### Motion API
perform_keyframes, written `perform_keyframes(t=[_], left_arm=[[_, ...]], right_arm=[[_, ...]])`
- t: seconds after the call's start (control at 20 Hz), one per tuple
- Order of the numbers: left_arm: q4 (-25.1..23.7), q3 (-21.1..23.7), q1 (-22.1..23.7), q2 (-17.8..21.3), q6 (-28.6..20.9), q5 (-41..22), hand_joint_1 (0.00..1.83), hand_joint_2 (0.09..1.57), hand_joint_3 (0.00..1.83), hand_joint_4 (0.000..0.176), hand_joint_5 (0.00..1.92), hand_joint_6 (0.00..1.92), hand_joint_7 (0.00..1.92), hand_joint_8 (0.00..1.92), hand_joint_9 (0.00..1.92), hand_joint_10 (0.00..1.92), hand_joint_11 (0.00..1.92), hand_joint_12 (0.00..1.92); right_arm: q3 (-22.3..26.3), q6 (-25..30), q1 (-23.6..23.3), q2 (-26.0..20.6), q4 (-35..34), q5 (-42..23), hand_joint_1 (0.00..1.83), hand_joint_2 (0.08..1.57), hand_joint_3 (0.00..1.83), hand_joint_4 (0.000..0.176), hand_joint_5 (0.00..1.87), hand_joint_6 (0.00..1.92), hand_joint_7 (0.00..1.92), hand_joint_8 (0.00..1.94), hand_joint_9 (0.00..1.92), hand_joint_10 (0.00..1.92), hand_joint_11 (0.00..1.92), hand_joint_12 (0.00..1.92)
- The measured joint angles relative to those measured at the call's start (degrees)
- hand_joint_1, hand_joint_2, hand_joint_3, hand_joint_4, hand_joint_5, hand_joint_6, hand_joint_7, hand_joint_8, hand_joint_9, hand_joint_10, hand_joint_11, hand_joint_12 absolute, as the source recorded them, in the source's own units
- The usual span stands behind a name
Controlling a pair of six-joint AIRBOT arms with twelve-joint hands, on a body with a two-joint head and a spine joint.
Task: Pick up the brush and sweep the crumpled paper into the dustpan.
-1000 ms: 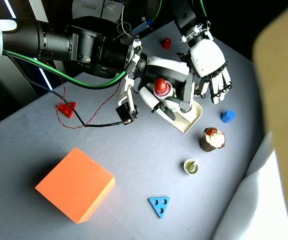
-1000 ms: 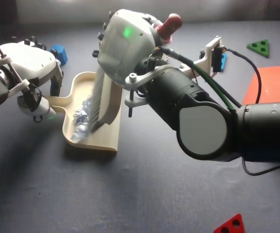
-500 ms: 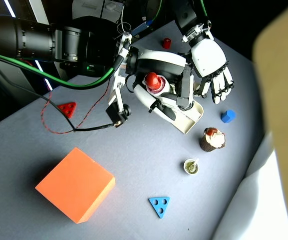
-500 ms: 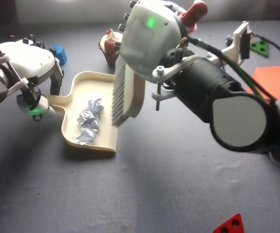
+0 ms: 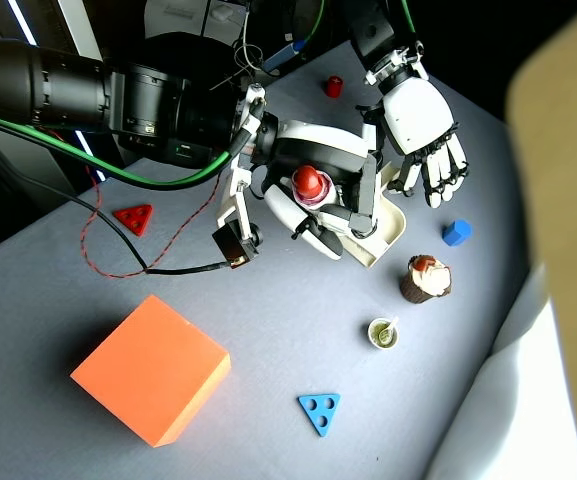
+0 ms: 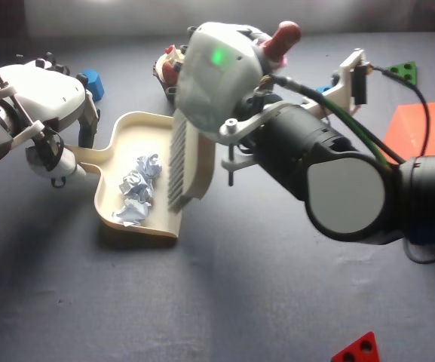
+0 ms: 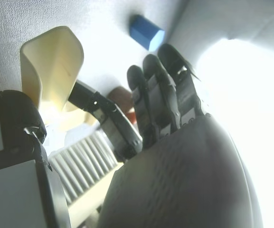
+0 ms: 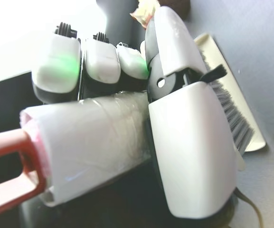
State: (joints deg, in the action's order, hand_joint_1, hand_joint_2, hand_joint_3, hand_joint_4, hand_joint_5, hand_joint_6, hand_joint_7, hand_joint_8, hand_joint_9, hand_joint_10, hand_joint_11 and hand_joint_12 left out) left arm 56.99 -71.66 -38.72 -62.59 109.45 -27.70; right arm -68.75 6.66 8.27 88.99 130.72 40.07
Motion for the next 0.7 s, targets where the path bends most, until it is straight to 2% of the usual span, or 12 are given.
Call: perform_keyframes(t=[0.05, 0.1, 0.2, 0.35, 0.45, 0.5, 0.55, 0.6, 0.65, 0.7], left_arm=[[0.0, 0.0, 0.0, 0.0, 0.0, 0.0, 1.07, 1.09, 0.00, 0.085, 1.04, 0.89, 0.42, 0.00, 0.33, 0.00, 0.05, 0.74], [0.0, 0.0, 0.0, 0.0, 0.0, 0.0, 1.06, 1.09, 0.00, 0.103, 1.04, 0.89, 0.42, 0.00, 0.32, 0.00, 0.05, 0.74], [0.0, 0.0, 0.0, 0.0, 0.0, 0.0, 1.06, 1.09, 0.00, 0.109, 1.03, 0.89, 0.41, 0.00, 0.32, 0.00, 0.05, 0.74], [0.0, 0.0, 0.0, 0.0, 0.0, 0.0, 1.06, 1.09, 0.00, 0.104, 1.04, 0.88, 0.42, 0.00, 0.32, 0.00, 0.04, 0.74], [0.0, 0.0, 0.0, 0.0, 0.0, 0.0, 1.04, 1.10, 0.00, 0.141, 1.01, 0.93, 0.41, 0.00, 0.32, 0.00, 0.05, 0.76], [0.0, 0.0, 0.0, -0.1, 0.0, 0.0, 1.06, 1.10, 0.00, 0.102, 1.01, 0.93, 0.40, 0.00, 0.32, 0.00, 0.03, 0.76], [0.0, 0.0, 0.0, 0.0, 0.0, 0.0, 1.06, 1.10, 0.00, 0.096, 1.01, 0.93, 0.41, 0.00, 0.32, 0.00, 0.04, 0.76], [0.0, 0.0, 0.0, 0.0, 0.0, 0.0, 1.05, 1.10, 0.00, 0.114, 1.02, 0.91, 0.43, 0.01, 0.34, 0.00, 0.06, 0.76], [0.0, 0.0, 0.0, 0.0, 0.0, 0.0, 1.05, 1.10, 0.00, 0.119, 1.02, 0.92, 0.43, 0.00, 0.35, 0.00, 0.06, 0.75], [0.0, 0.0, 0.0, -0.1, 0.0, 0.0, 1.05, 1.10, 0.00, 0.110, 1.00, 0.94, 0.43, 0.00, 0.34, 0.00, 0.05, 0.74]], right_arm=[[-0.5, 0.5, 0.0, 0.7, 0.1, 0.1, 1.41, 1.24, 0.00, 0.074, 0.97, 1.92, 1.20, 1.94, 1.36, 1.92, 1.47, 1.92], [-0.9, 1.2, 0.0, 1.3, 0.2, 0.0, 1.42, 1.24, 0.00, 0.069, 0.94, 1.92, 1.20, 1.94, 1.36, 1.92, 1.47, 1.92], [-1.4, 2.5, -0.2, 1.9, 0.6, 0.3, 1.45, 1.22, 0.00, 0.068, 0.93, 1.92, 1.19, 1.94, 1.35, 1.92, 1.48, 1.92], [-1.7, 4.1, -0.4, 2.2, 1.5, 1.7, 1.43, 1.23, 0.00, 0.069, 0.93, 1.92, 1.20, 1.94, 1.35, 1.92, 1.48, 1.92], [-1.6, 6.7, -0.4, 2.2, 3.9, 3.2, 1.43, 1.23, 0.00, 0.071, 0.94, 1.92, 1.20, 1.94, 1.36, 1.92, 1.48, 1.92], [-1.5, 7.2, -0.4, 2.2, 4.8, 4.0, 1.42, 1.23, 0.00, 0.074, 0.93, 1.92, 1.19, 1.94, 1.35, 1.92, 1.47, 1.92], [-1.2, 7.4, -0.4, 2.2, 5.0, 4.6, 1.42, 1.24, 0.00, 0.076, 0.92, 1.92, 1.18, 1.94, 1.34, 1.92, 1.46, 1.92], [-1.0, 7.5, -0.4, 2.1, 5.0, 4.7, 1.41, 1.24, 0.00, 0.076, 0.91, 1.92, 1.20, 1.94, 1.34, 1.92, 1.46, 1.92], [-0.4, 7.6, -0.4, 1.6, 5.1, 4.6, 1.40, 1.25, 0.01, 0.073, 0.89, 1.92, 1.20, 1.94, 1.35, 1.92, 1.46, 1.92], [0.2, 7.7, -0.5, 1.0, 5.4, 4.5, 1.43, 1.25, 0.00, 0.069, 0.90, 1.92, 1.20, 1.94, 1.36, 1.92, 1.47, 1.92]])
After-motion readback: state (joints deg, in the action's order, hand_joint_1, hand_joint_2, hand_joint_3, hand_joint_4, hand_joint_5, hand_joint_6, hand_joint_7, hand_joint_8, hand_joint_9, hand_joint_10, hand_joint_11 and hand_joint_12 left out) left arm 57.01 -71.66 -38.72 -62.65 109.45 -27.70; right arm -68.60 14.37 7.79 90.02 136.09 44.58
